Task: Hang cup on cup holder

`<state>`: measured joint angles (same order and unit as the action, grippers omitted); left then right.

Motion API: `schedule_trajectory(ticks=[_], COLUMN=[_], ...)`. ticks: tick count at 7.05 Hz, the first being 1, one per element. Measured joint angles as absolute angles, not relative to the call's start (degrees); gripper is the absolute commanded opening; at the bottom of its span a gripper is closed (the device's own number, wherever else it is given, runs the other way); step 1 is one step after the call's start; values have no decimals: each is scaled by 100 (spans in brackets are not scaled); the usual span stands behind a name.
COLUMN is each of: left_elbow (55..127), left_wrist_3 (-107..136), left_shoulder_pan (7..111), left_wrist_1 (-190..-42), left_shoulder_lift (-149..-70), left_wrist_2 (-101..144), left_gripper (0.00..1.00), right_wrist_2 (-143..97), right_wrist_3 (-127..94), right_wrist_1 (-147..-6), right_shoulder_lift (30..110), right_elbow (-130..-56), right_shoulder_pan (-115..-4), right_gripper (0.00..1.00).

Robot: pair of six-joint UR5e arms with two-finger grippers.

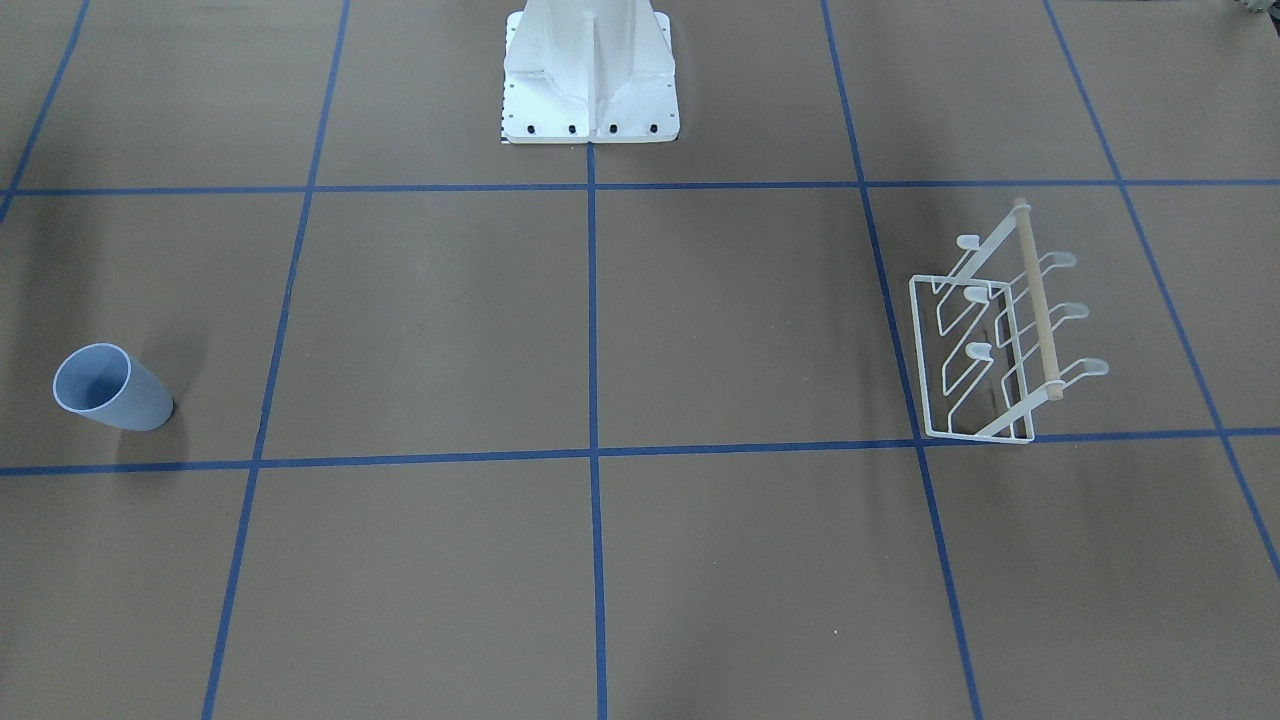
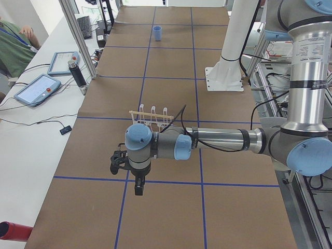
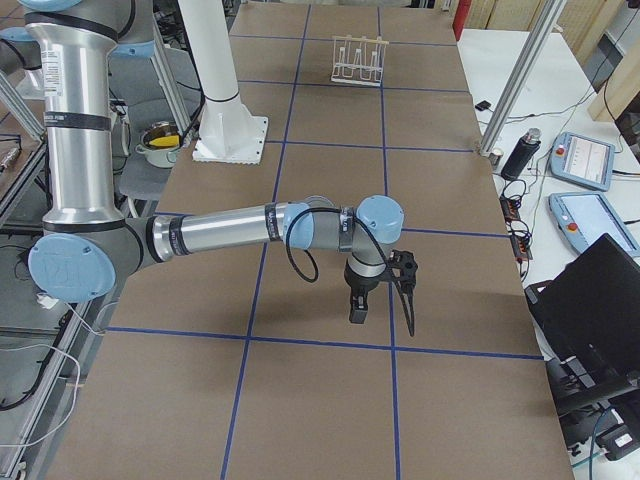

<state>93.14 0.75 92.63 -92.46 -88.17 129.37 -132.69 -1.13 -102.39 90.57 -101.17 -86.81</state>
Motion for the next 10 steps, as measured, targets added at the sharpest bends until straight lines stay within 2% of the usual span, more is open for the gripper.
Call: schedule_trajectory(ticks=[7,10], left_elbow=[9348,9545], left_wrist_3=[79,91], left_shoulder_pan=[9259,9253], left_wrist_1=[-9247,-9264], left_shoulder_lift=[-8826,-8822], left_wrist_2=[12939,13282], left_gripper=[98,98], right_wrist_2=[-13180,-13213], right_wrist_3=[-84,-157], right_wrist_1=[-10074,-9545], right_shoulder_lift=[8995,8614], right_elbow=[-10188,-10198], right_shoulder_pan=[-8637,-8472], right_gripper=[100,100])
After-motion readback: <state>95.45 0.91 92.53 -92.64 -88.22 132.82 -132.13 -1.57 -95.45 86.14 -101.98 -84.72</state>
